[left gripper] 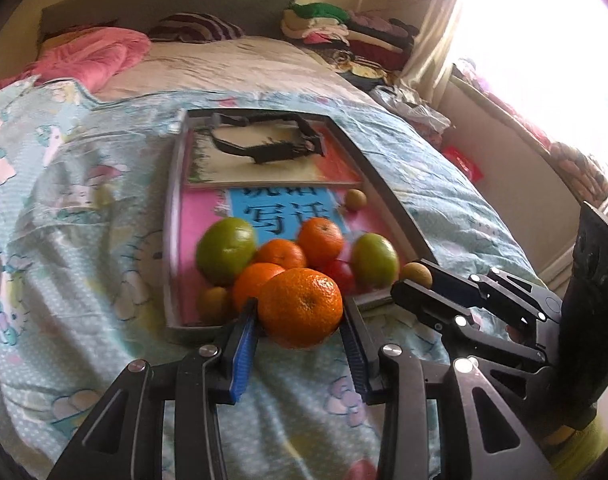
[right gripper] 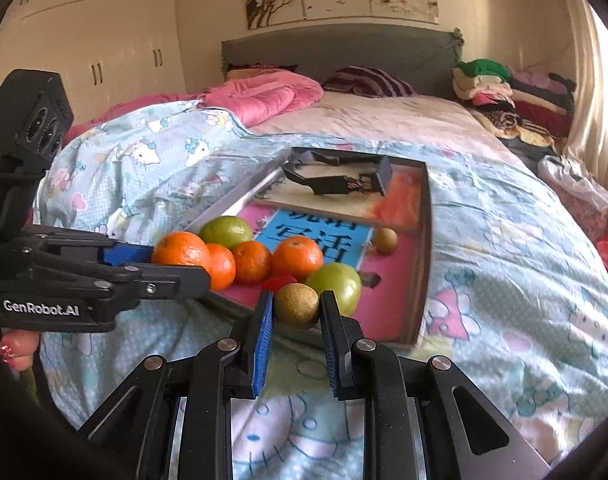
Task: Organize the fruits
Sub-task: 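Carry the orange and brown fruit into the tray and open both tools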
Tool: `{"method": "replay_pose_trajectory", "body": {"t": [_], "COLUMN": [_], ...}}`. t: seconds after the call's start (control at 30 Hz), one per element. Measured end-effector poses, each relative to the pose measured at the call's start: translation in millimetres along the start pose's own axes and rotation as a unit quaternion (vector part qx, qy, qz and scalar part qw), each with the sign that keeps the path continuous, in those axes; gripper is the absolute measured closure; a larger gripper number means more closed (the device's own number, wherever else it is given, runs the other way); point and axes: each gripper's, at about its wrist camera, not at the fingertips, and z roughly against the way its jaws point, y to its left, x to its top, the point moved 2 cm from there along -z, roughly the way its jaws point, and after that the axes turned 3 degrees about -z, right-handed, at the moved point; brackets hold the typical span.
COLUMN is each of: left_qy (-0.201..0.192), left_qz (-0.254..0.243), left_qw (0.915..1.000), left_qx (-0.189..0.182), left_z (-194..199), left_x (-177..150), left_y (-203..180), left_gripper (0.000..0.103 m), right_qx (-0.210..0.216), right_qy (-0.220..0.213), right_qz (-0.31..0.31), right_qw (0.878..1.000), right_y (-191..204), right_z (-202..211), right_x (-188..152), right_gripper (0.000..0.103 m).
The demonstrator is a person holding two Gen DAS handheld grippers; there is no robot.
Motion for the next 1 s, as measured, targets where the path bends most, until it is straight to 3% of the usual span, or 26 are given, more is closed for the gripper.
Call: {"method": "replay_pose_trajectory", "body": {"t": [0.3, 1.0], "left_qy": [-0.010, -0.001], "left_qz": [0.009, 0.011], "left_qw": [0.9988, 0.9987], "left_qx": [0.048, 0.050], "left_z": [2, -14], "left_x": [3, 2], "left_y": [29, 36], "left_gripper": [0.063, 0.062], "right_qx": [0.009, 0.012], "right_qy": [0.003, 0.015], "right_qz": [0.010, 0.020], "right_qw": [1.000, 1.000], "right_y": [11, 23], "right_z": [-16, -46], "right_x": [10, 19], "right_gripper": [0.080, 0.080]}}
